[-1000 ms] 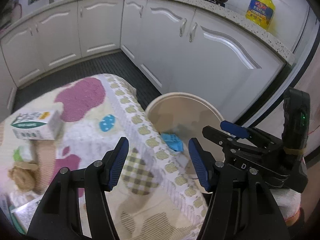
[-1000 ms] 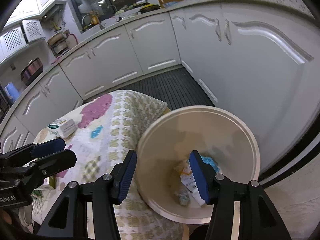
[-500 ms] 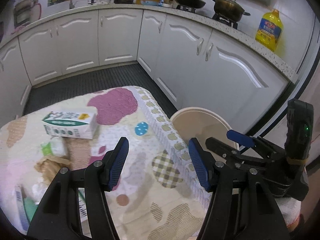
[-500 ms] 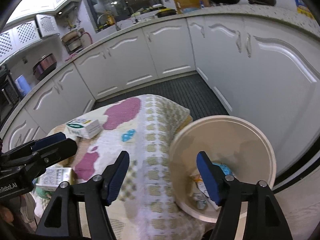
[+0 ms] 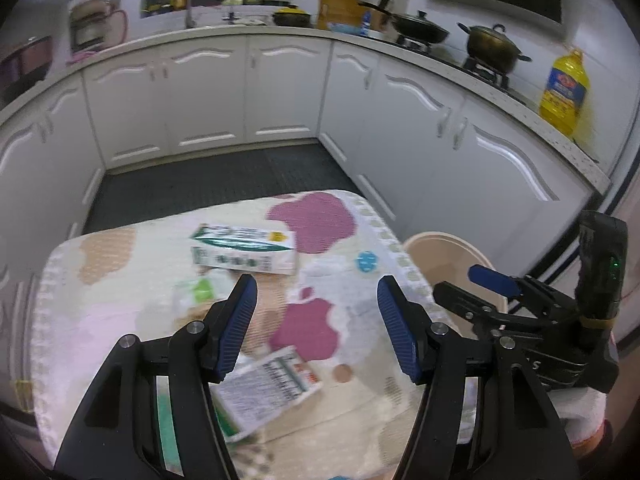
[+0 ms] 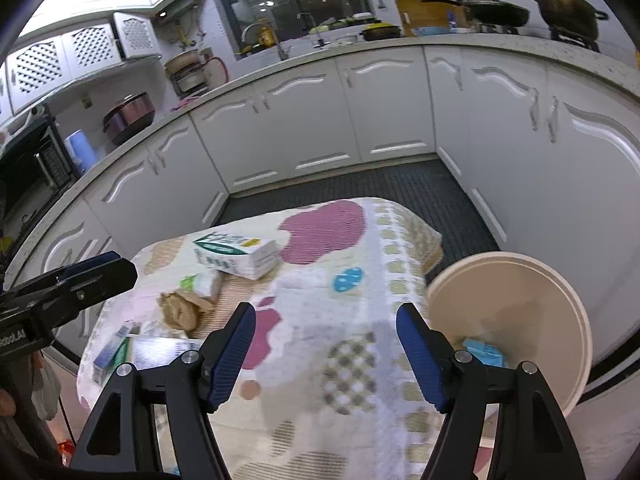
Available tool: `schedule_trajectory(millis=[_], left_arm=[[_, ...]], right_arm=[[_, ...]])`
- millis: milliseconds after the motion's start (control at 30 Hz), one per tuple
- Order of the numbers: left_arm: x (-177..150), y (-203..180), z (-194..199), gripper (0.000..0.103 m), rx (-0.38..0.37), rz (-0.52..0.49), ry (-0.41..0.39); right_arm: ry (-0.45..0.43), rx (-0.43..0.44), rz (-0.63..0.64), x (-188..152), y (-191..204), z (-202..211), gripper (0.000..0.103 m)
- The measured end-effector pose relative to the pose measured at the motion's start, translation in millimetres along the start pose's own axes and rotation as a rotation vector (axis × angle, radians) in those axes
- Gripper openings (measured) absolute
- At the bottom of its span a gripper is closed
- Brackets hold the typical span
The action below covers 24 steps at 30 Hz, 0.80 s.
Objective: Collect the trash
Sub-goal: 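Move both tools back over the table toward the remaining trash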
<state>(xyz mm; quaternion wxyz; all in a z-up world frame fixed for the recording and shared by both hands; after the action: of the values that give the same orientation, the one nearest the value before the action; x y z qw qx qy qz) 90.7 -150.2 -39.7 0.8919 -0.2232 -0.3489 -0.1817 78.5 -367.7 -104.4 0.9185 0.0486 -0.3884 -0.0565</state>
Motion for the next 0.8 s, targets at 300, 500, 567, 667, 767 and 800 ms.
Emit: schedule_trajectory(millis=[300, 500, 567, 667, 767, 800], left_arm=[[-11.3, 42.7, 24.5, 0.062, 0.071, 0.05, -0.012], [-19.9, 74.8, 39.7, 0.062, 0.087, 0.1, -0.001], [-22.4, 91.5, 47.4, 0.062, 0.081, 0.14, 0.008], [-27.9, 116.1, 59.3, 0.062, 0.085, 0.196, 0.023], [-36.3, 134.4, 69.3, 0.061, 0.101, 0.232, 0.04], [-39.8, 139.4, 71.5, 0.061, 0.099, 0.243, 0.049]], right_arm=[[-0.005, 0.046, 0.058, 5.6, 40.7, -0.5, 0.072], [0.004, 0.086, 0.074, 5.4, 64.9, -5.3, 0.073], [0.008, 0.099, 0.079, 6.1, 71.4, -7.3, 0.073], [0.017, 0.124, 0.088, 6.3, 83.1, -10.9, 0.073], [0.031, 0.15, 0.1, 5.4, 94.7, -15.8, 0.073], [0.037, 0.158, 0.105, 5.3, 98.2, -17.9, 0.073]])
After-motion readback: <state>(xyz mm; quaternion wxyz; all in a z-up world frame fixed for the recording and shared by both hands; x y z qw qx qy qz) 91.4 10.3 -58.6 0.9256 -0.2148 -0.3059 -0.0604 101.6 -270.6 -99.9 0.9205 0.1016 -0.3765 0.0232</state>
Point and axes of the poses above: each gripper's, at about its wrist camera, not at the fingertips, and z roughly against the way its jaws point, y to its left, x to its top, the point moved 1 cm from there along -z, roughly the way its jaws point, and after that the axes turned 11 degrees about -x, right-handed, at the moved point
